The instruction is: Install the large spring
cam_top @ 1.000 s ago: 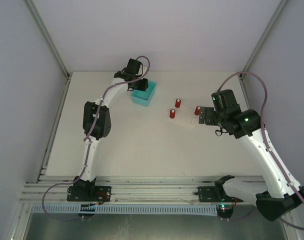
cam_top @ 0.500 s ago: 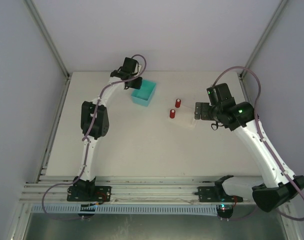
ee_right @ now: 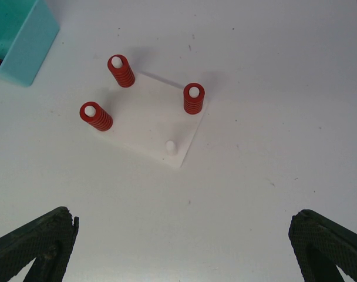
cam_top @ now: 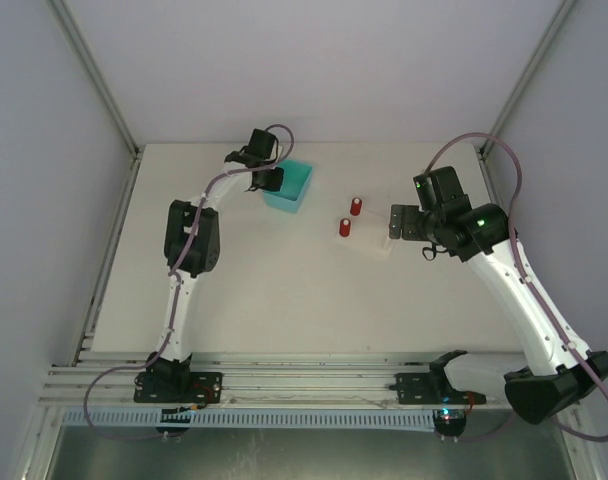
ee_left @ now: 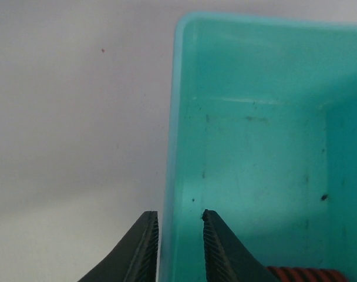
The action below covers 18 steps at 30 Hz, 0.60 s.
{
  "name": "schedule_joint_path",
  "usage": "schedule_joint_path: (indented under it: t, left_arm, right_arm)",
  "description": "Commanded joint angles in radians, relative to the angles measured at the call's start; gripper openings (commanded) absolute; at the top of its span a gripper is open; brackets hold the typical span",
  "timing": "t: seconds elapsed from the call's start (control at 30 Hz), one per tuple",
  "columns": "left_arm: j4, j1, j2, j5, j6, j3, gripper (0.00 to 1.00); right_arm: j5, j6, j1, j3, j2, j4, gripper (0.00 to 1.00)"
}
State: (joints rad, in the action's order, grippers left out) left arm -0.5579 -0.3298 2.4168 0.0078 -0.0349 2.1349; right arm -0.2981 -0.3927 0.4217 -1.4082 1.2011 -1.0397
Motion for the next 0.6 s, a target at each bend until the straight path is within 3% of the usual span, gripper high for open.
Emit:
schedule_joint_path:
  t: [0.0,0.13,0.23,0.37,0.57]
  left_arm:
    - [-0.008,0.004,-0.005,0.011,-0.052,-0.037,0.23]
    - [0.025,-0.007,-0.075,-0.007,-0.110,-0.138,0.13]
    - [0.058,-0.022,-0.134,-0.069,-0.173,-0.207,0.13]
    - [0.105,-0.030,-0.175,-0.080,-0.273,-0.266,0.01]
    - [0.088,-0.031,-0.175,-0.128,-0.480,-0.259,0.00]
  right_arm:
    - [-0.013,0.004,-0.002,-0.019,-0.004,0.002,0.99]
    - [-0.009,0.004,-0.001,-0.016,-0.002,0.003,0.99]
    - [-0.006,-0.001,-0.002,-0.009,-0.001,0.005,0.99]
    - [0.000,-0.003,-0.001,-0.002,0.000,0.015,0.99]
    - [0.003,0.005,-0.001,-0.005,0.002,0.015,0.99]
